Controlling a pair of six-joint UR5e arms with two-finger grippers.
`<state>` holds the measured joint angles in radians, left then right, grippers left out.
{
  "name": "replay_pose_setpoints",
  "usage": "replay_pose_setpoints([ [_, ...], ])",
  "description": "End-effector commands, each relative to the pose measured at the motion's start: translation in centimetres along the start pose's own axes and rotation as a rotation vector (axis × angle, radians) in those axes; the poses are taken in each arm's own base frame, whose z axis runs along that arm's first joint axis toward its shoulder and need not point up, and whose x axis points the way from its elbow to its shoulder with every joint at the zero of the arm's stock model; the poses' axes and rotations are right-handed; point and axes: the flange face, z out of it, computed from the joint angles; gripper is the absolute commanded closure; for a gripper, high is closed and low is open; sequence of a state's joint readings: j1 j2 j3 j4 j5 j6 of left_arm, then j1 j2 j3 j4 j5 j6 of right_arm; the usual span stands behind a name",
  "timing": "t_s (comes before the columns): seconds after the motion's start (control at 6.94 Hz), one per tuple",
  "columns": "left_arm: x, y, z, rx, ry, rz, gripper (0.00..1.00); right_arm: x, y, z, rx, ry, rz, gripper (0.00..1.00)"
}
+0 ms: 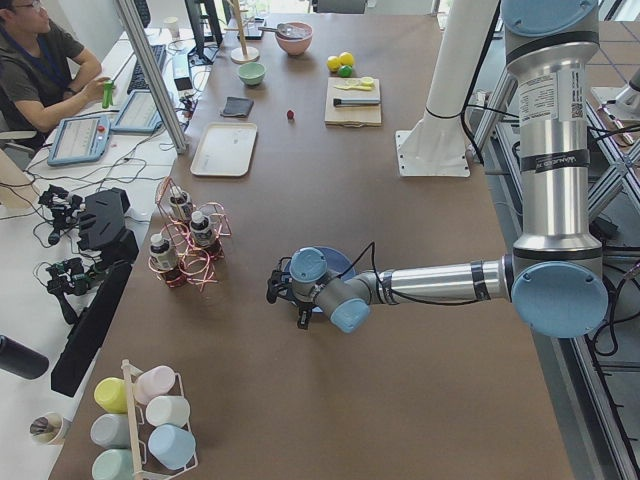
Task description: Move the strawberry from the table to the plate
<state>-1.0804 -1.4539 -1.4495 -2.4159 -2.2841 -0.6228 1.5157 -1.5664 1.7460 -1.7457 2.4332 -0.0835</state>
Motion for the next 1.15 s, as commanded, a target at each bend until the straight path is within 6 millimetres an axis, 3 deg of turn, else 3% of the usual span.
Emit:
replay_pose_setpoints([
  [0.0, 0.0, 0.1, 0.1, -0.002, 0.0, 0.001, 0.29, 0.1, 0.3, 0.3, -0.007, -0.016, 0.009, 0.0],
  [0.14, -0.4, 0.2, 0.4, -0.007, -0.003, -0.004, 0.37, 0.3, 0.7, 0.7, -0.013, -0.045, 0.02, 0.0],
  [0.43, -0.6, 0.4, 0.7, -0.002, 0.004, -0.013, 0.71, 0.0, 0.7, 0.7, -0.01, -0.064, 0.016, 0.0],
  [0.58, -0.5, 0.5, 0.6, 0.01, 0.013, -0.028, 1.0, -0.1, 0.8, 0.7, -0.009, -0.07, 0.016, 0.0],
  [1.01, 1.0, 0.4, -0.3, 0.016, 0.082, -0.1, 1.0, -1.5, 0.8, -0.2, 0.012, -0.114, 0.007, 0.0],
])
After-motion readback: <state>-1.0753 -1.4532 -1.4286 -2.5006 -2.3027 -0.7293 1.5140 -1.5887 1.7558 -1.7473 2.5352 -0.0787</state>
